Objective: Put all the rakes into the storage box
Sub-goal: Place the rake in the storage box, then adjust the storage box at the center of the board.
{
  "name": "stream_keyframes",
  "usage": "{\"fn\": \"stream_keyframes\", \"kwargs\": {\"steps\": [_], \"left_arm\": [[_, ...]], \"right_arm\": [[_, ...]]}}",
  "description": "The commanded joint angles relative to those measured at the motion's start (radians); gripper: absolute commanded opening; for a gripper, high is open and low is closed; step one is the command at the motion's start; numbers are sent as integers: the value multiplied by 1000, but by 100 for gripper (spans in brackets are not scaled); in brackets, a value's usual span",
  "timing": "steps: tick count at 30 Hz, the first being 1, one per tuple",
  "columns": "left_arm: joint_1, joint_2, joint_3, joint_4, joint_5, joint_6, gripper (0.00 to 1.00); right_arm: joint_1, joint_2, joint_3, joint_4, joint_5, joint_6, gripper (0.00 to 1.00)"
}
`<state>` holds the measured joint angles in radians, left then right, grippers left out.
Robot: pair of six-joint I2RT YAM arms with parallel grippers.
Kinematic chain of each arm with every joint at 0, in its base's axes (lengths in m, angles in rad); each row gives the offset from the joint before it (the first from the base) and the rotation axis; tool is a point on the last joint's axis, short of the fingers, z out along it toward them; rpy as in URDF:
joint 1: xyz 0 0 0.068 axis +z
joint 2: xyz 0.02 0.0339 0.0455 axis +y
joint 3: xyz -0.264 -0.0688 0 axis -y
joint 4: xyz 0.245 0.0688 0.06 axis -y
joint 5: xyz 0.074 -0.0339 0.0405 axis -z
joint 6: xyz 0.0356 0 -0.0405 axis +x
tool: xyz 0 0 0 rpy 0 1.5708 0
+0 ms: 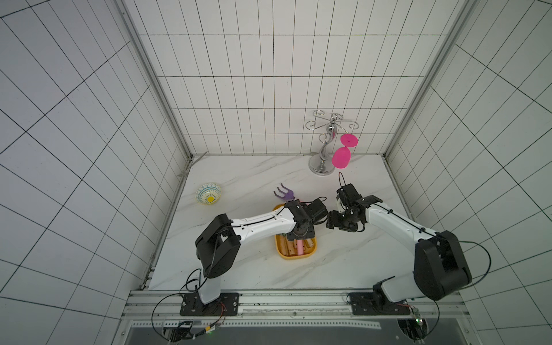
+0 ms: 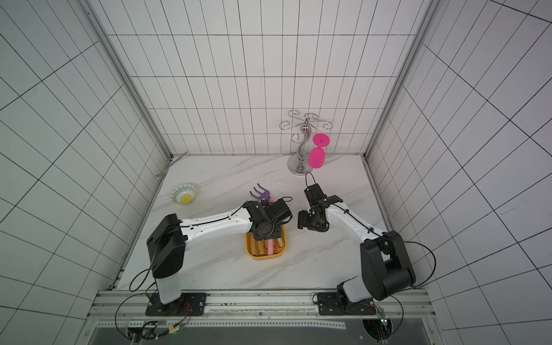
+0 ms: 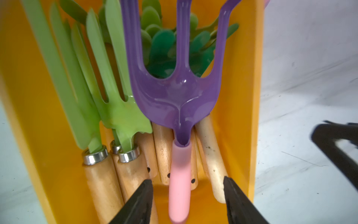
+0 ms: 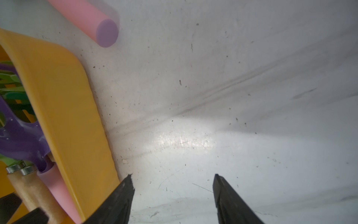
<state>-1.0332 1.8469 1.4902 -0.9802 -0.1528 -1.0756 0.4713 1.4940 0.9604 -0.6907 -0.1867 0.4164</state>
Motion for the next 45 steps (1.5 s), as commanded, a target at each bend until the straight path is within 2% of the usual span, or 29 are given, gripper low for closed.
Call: {"fn": "stream_keyframes", "kwargs": {"steps": [1,6,7,9,15,23,27,30,33,40,45], "left_arm": [[-5,-96,55,-33,-113,56,61],[1,-253,46,-79,-318,125,62],[3,-286,22,-81,-369,132,66],[36,-354,-33,-86,-397,141,68],[190,-569,-263,-72,-364,139,69],[307,-747,-503,-17,-323,155,69],[340,-770,-540,-21,-320,167,69],[369,-783,-547,-26,-311,191,69],[401,-803,-553,-10,-293,223,69],[463,-825,-574,64,-206,307,69],[487,-812,-578,91,-169,340,69]], "right_arm": [[9,62,79,23,1,-20,68],[74,160,162,25,39,-19,68],[92,180,179,25,46,-19,68],[120,219,212,25,53,-16,68],[184,320,281,54,56,-47,68],[247,415,421,72,30,-115,68],[287,468,514,2,62,-186,68],[283,460,529,-32,182,-232,69],[250,459,542,-37,240,-296,70],[199,580,671,-117,228,-436,70],[192,663,714,-127,236,-473,68]]}}
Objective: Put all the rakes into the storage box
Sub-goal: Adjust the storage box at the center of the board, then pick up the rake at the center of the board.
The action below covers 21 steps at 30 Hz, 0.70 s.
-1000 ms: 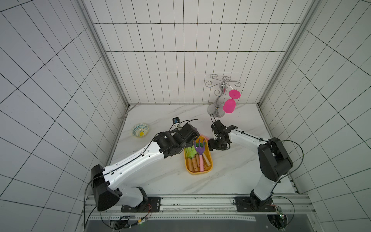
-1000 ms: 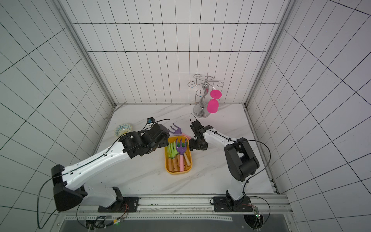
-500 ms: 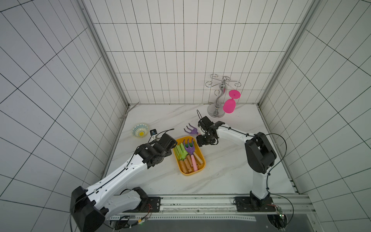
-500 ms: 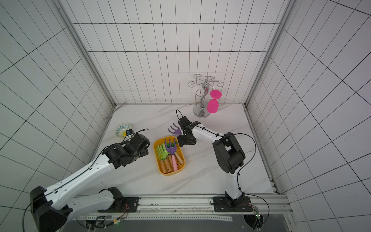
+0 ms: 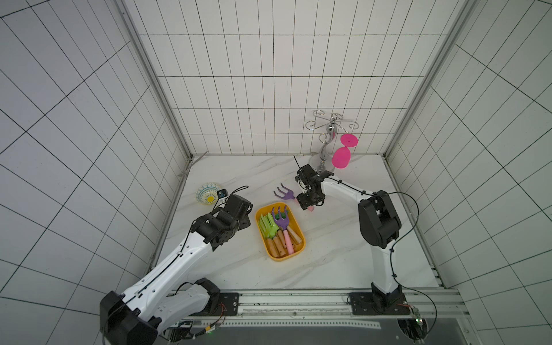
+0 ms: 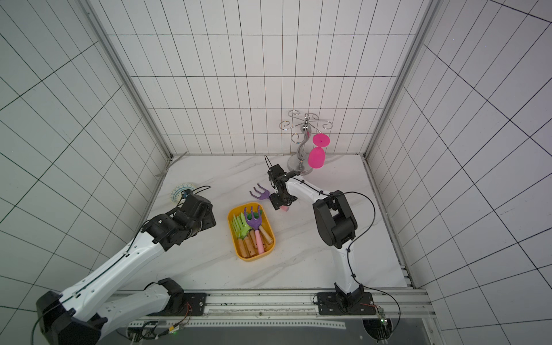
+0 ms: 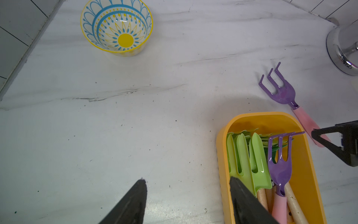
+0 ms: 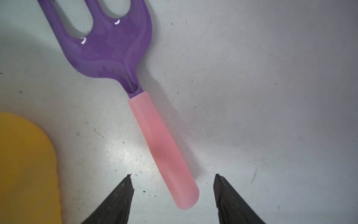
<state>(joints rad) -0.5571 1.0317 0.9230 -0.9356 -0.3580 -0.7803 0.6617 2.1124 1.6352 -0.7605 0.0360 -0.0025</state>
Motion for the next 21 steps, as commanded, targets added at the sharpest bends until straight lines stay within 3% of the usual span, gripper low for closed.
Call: {"fn": "stream_keyframes", "kwargs": {"steps": [1,5,14,19,21], "left_arm": [[13,4,-12,49,40,47,69],[20,-4,-18,59,57,59,69],[39,-31,-31,68,77,85,69],[46,-23,-25,116,153,109,70],[46,-16,-11,152,238,132,70]], "right_arm": [[0,56,45,-60,8,-57,67],[-7,80,48,-59,11,-50,59],[3,55,-16,-40,-2,-30,26],[11,-25,-83,-26,40,-1,14],[15,-98,-108,-27,61,2,12]]}}
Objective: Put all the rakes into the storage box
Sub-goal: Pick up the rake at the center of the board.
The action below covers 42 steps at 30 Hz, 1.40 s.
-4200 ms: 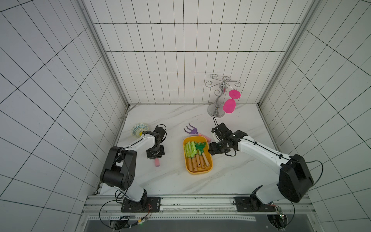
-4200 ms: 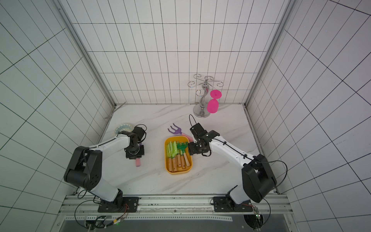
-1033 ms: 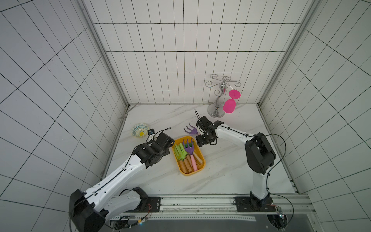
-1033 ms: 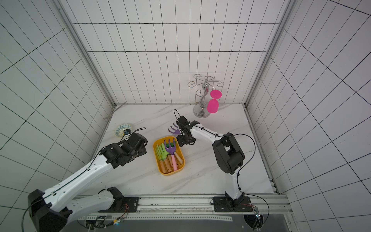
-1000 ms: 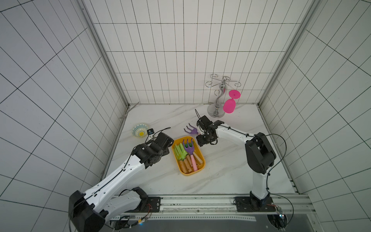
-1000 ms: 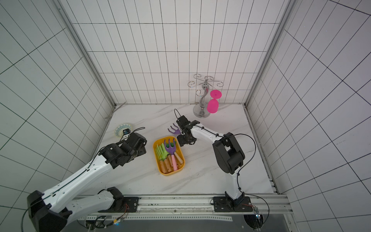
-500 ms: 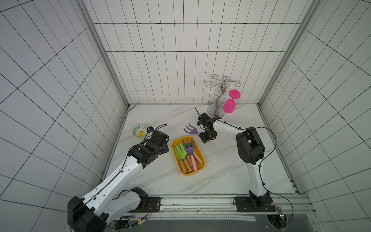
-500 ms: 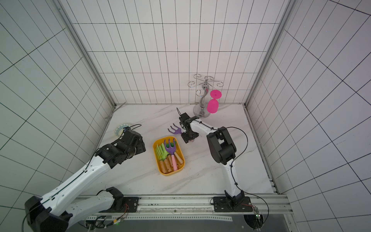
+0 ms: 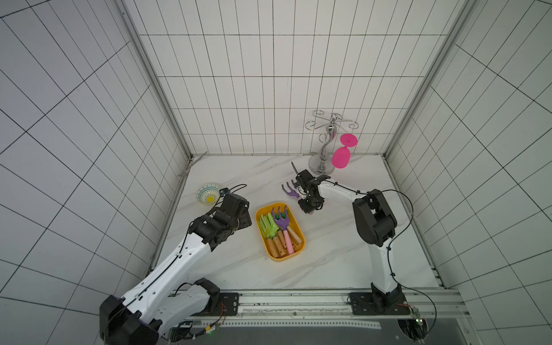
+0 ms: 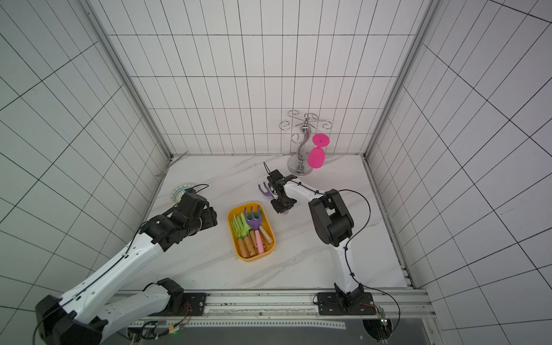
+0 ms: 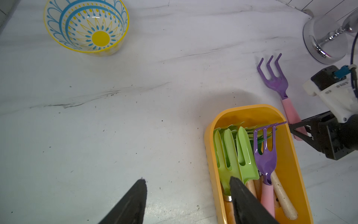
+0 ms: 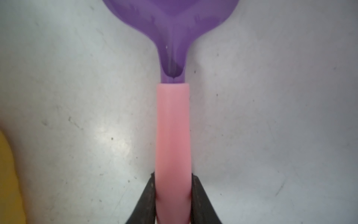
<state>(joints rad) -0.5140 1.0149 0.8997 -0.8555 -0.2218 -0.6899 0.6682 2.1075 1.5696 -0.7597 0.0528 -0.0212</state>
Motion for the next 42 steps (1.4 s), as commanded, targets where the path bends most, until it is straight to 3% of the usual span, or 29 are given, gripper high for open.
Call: {"fn": "stream_keyframes", "kwargs": {"steps": [1,7,12,21,37,42], "left_arm": [[3,2,16,91,140,49,70],[-2,13,21,273,381,31,72],[-27,60,9,442,510,-14,76],[-120,147,4,632,477,-36,76],[-150,211,-85,763,444,-54,71],[-152,221,-95,789,454,-67,63]], "right_arm": [[10,-131,-51,-31,51,27,12],[23,-352,-52,-119,9,116,12],[123,-474,-103,-111,-51,200,12],[211,-537,-129,-105,-135,313,13],[278,-526,-114,-61,-228,383,13],[294,-521,-111,-61,-232,395,13]]}}
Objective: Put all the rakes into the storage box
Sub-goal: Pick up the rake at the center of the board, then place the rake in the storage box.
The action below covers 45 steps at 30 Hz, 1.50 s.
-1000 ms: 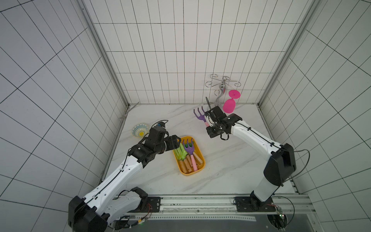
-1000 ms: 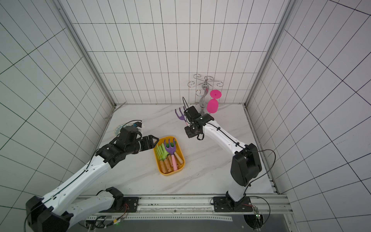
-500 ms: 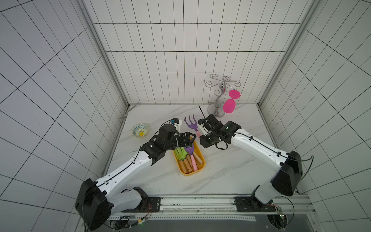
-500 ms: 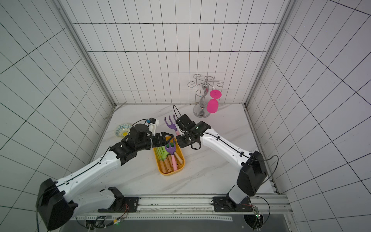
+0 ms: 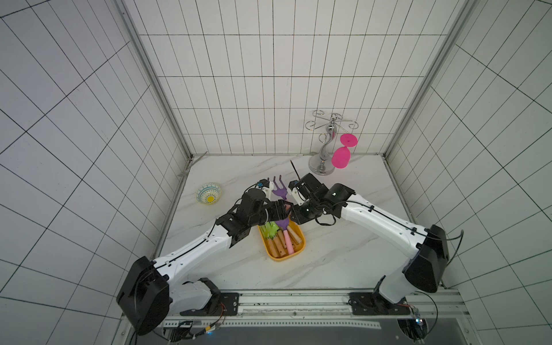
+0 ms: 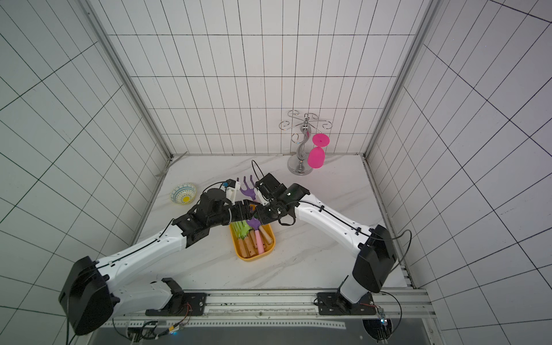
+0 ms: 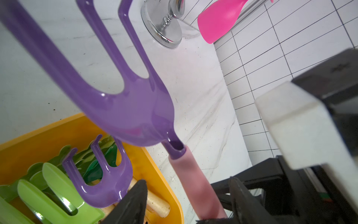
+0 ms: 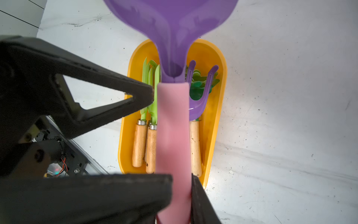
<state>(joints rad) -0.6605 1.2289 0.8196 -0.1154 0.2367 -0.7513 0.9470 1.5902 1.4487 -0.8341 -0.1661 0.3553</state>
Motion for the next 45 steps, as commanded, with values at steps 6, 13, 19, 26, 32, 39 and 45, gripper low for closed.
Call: {"fn": "stream_keyframes", "kwargs": {"steps": [6,13,19,26,32,39,45], "left_arm": [[-9,32,-36,81,13,-30,36],[-10,28,-59,94,-1,-49,17],[-8,2,-97,95,-9,-60,8],[-8,-94,-222,90,-22,-95,4],[-47,-142,-328,137,-60,-127,4],[-79,-56,-395,266,-97,-169,4],[-105,3,-398,295,-133,-184,10]], "right_arm": [[30,4,22,11,-20,34,14],[37,-2,14,3,-25,34,17],[38,-39,-13,0,-14,21,41],[38,-138,-64,-29,41,-10,60],[35,-180,-124,-51,135,-27,64],[33,-139,-156,-57,123,-27,64],[36,-104,-165,-71,148,-35,63]]}}
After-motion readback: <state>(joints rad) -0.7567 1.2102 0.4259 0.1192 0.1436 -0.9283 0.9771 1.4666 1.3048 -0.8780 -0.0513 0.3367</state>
